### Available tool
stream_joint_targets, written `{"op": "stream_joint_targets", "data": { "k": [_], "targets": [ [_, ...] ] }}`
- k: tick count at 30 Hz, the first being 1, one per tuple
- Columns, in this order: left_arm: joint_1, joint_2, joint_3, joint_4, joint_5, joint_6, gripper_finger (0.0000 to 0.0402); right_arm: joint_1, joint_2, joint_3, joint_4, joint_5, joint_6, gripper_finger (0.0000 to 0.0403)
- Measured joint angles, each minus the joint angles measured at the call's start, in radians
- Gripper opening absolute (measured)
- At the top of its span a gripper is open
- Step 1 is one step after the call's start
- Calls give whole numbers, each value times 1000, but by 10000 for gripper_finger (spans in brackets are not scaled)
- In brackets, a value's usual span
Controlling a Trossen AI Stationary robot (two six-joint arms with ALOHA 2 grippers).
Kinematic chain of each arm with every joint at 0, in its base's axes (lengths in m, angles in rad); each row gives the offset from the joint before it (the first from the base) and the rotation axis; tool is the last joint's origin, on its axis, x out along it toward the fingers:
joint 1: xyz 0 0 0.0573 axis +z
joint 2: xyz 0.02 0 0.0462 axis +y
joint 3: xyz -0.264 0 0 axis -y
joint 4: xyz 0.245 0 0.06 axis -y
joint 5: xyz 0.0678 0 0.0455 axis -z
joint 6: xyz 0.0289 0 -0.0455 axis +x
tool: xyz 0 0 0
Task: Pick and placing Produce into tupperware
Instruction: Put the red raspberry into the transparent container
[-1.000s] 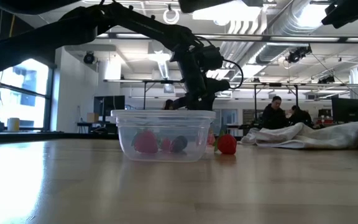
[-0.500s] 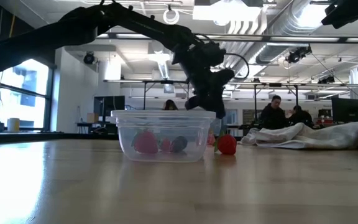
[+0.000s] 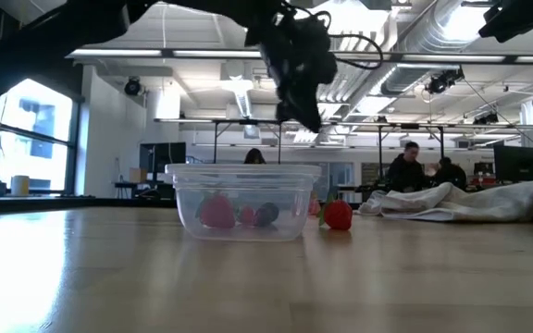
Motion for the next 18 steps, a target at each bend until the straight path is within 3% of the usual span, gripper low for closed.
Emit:
{"op": "stream_joint_targets", "data": {
  "k": [4, 18],
  "targets": [
    [-15, -4, -1, -149, -146, 2, 67, 0, 0, 0, 0, 0, 0, 0],
    [-5, -2, -1, -114, -124, 29, 67, 0, 0, 0, 0, 0, 0, 0]
  ]
}}
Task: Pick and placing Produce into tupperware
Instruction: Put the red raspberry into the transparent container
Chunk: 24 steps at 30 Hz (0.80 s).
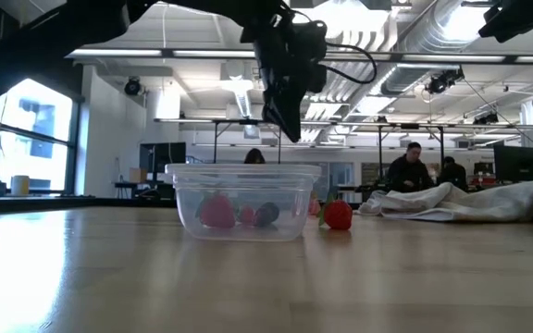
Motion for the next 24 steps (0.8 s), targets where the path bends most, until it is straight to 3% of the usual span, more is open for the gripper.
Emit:
{"op": "stream_joint_targets", "data": {
  "k": [14, 19, 24],
  "targets": [
    [-3, 48, -34, 79, -62, -152, 67, 0, 0, 0, 0, 0, 0, 0],
    [-5, 80, -53, 100, -22, -180, 67, 0, 0, 0, 0, 0, 0, 0],
    [-4, 92, -59, 123, 43, -89, 67, 0, 0, 0, 0, 0, 0, 0]
  ]
}}
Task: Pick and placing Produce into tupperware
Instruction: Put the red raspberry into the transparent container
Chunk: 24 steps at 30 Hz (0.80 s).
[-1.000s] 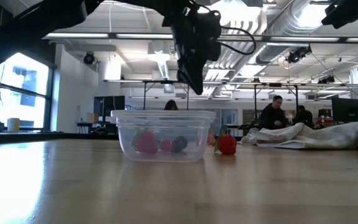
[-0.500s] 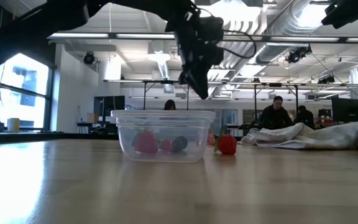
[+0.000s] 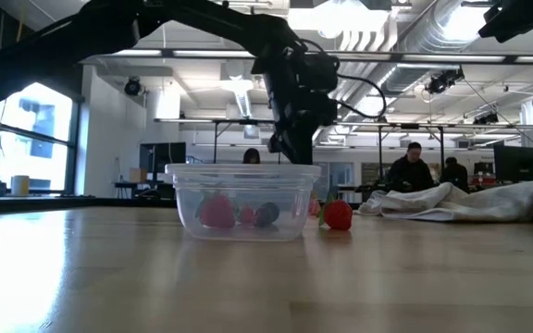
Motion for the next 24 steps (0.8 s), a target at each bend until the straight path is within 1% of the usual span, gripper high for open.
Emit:
{"op": "stream_joint_targets", "data": {
  "k": [3, 5, 12, 15, 19, 22, 24],
  "targets": [
    [0, 0, 1, 2, -24, 72, 73, 0, 0, 0, 0, 0, 0, 0],
    [1, 2, 0, -3, -35, 103, 87, 0, 0, 0, 0, 0, 0, 0],
    [1, 2, 0, -5, -103, 134, 167, 0, 0, 0, 0, 0, 0, 0],
    [0, 2, 0, -10, -101, 199, 188, 0, 0, 0, 0, 0, 0, 0],
    [-7, 11, 1, -2, -102, 258, 193, 0, 0, 0, 0, 0, 0, 0],
    [-8, 28, -1, -17, -76, 265, 185, 0, 0, 0, 0, 0, 0, 0],
    [-10, 43, 2, 1, -54, 264, 179, 0, 0, 0, 0, 0, 0, 0]
  ]
}}
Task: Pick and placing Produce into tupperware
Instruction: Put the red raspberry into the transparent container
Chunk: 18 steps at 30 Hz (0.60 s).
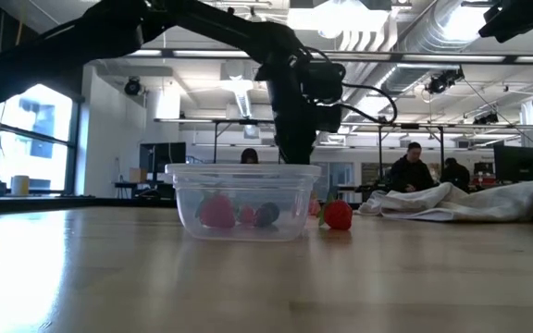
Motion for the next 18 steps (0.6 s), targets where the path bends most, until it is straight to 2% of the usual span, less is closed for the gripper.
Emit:
{"op": "stream_joint_targets", "data": {
  "k": [9, 18],
  "targets": [
    [3, 14, -2, -10, -34, -15, 162, 0, 0, 0, 0, 0, 0, 0],
    [3, 14, -2, -10, -17, -33, 186, 0, 0, 0, 0, 0, 0, 0]
  ]
}}
